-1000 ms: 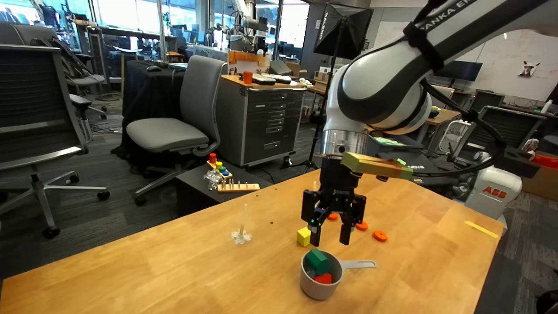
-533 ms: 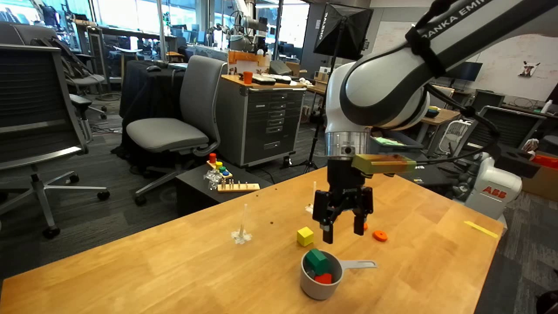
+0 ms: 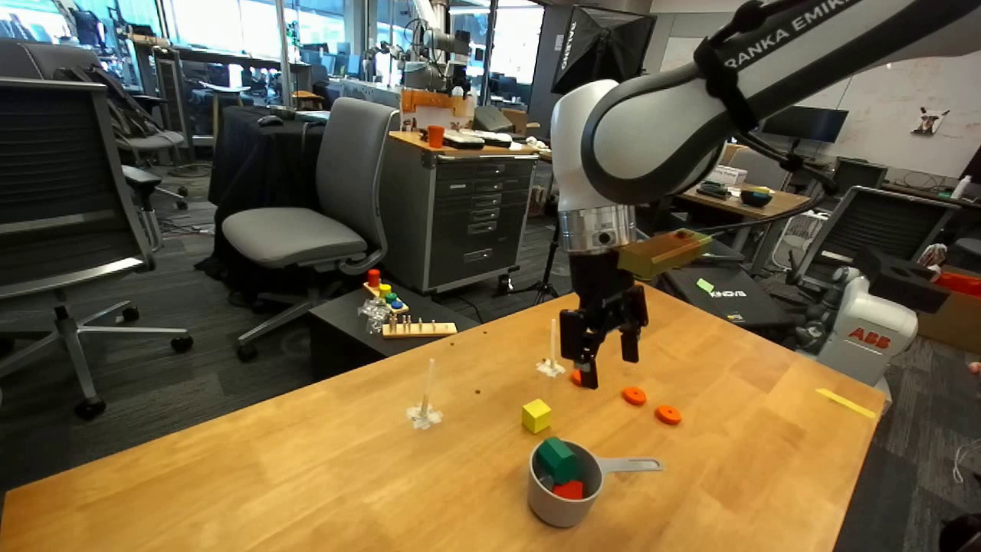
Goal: Put the orange, green and yellow blocks in the gray pot respectively
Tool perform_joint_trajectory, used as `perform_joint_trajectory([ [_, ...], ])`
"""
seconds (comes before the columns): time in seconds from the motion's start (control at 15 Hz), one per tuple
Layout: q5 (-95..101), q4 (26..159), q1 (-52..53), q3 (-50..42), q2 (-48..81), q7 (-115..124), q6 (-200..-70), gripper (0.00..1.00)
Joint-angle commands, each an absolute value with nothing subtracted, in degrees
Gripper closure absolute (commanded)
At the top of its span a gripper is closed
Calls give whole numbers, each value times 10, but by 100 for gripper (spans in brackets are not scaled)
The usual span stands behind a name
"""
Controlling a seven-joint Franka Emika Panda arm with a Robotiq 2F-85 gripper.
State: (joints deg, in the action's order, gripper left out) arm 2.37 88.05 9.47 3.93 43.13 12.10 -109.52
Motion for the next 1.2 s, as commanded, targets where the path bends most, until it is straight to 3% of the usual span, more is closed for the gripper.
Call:
perform_joint_trajectory([
  [0.0, 47, 788, 110, 25, 485, 110, -1064, 0],
  [1.13, 14, 552, 119, 42, 689, 109, -1069, 0],
])
